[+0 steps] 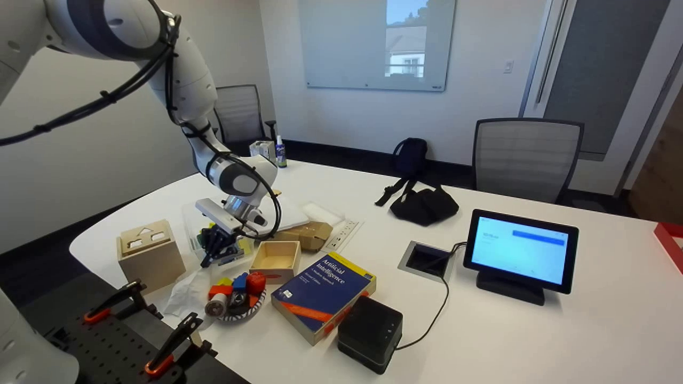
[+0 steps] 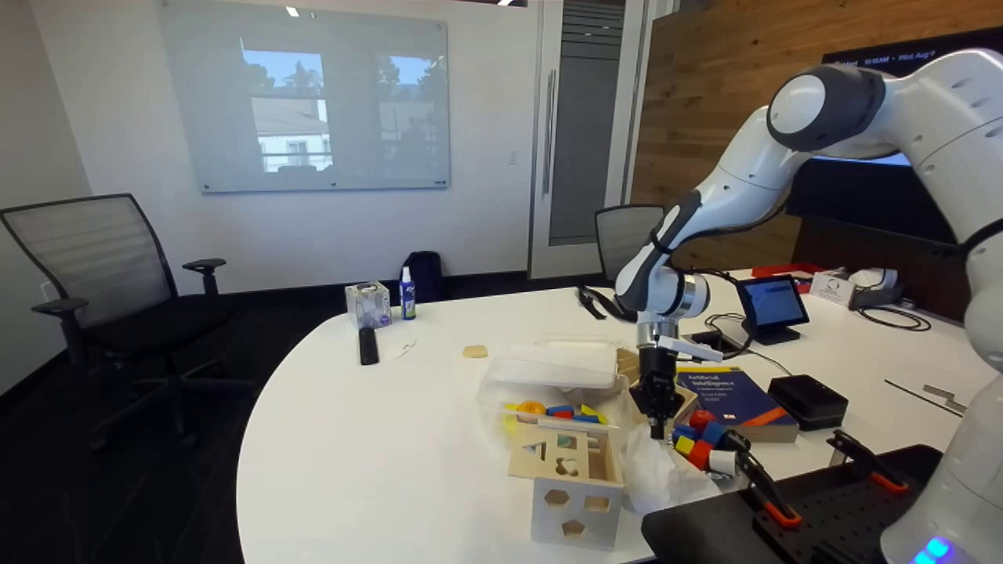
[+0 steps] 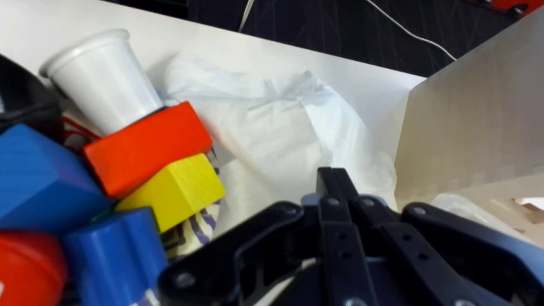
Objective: Use a white cloth to clean the table
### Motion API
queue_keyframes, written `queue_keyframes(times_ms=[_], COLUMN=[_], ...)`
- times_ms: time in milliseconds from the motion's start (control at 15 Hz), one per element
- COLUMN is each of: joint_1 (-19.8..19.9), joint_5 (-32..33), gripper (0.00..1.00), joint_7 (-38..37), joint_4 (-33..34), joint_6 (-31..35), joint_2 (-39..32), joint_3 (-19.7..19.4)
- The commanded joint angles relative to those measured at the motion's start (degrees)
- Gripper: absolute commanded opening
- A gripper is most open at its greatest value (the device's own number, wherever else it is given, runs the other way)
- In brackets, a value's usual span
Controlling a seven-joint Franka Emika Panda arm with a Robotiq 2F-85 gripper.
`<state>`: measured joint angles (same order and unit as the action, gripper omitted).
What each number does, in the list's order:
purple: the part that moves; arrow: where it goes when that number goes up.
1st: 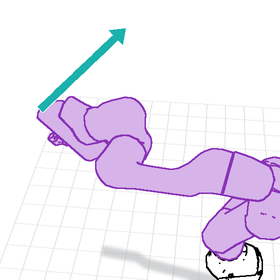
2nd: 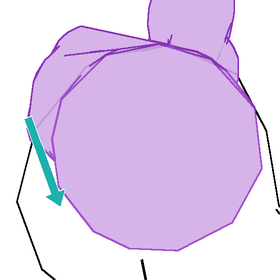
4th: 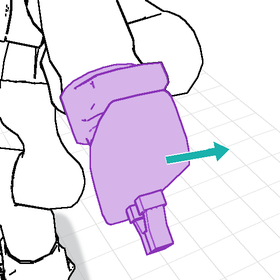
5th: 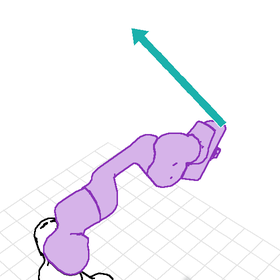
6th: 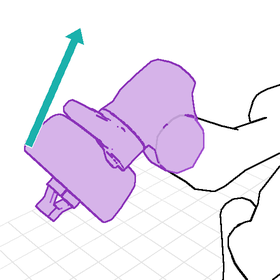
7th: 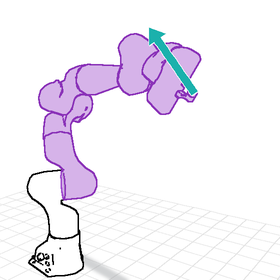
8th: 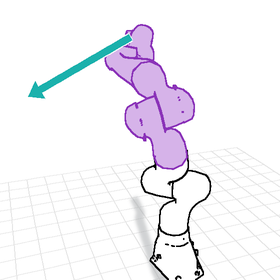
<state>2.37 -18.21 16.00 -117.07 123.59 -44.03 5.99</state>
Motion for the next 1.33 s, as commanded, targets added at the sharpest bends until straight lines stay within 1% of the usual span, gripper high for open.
queue_keyframes(times_ms=[0, 267, 333, 400, 467, 800, 867, 933, 1067, 1267], joint_1=[-2.17, -2.99, -3.02, -2.91, -2.8, -1.29, -1.07, -0.97, -1.46, -3.19], joint_5=[2.93, 5.25, 5.64, 5.83, 5.85, 4.83, 4.75, 4.75, 5.66, 7.93], gripper=[0.0, 0.0, 0.26, 0.27, 0.32, 0.72, 0.78, 0.87, 0.99, 1.0], joint_7=[-5.99, -9.68, -10.17, -10.25, -10.23, -8.69, -8.3, -7.96, -8.07, -10.24], joint_4=[3.74, 5.57, 5.66, 5.49, 5.32, 1.81, 0.71, -0.47, -1.77, -3.75], joint_6=[1.71, 1.83, 1.65, 1.59, 1.62, 2.36, 2.55, 2.66, 0.95, -3.49], joint_2=[-2.3, -3.62, -3.6, -3.26, -2.92, 1.77, 3.57, 5.62, 9.36, 16.32], joint_3=[-0.69, -0.79, -0.77, -0.72, -0.67, -0.02, 0.12, 0.26, 0.11, -0.66])
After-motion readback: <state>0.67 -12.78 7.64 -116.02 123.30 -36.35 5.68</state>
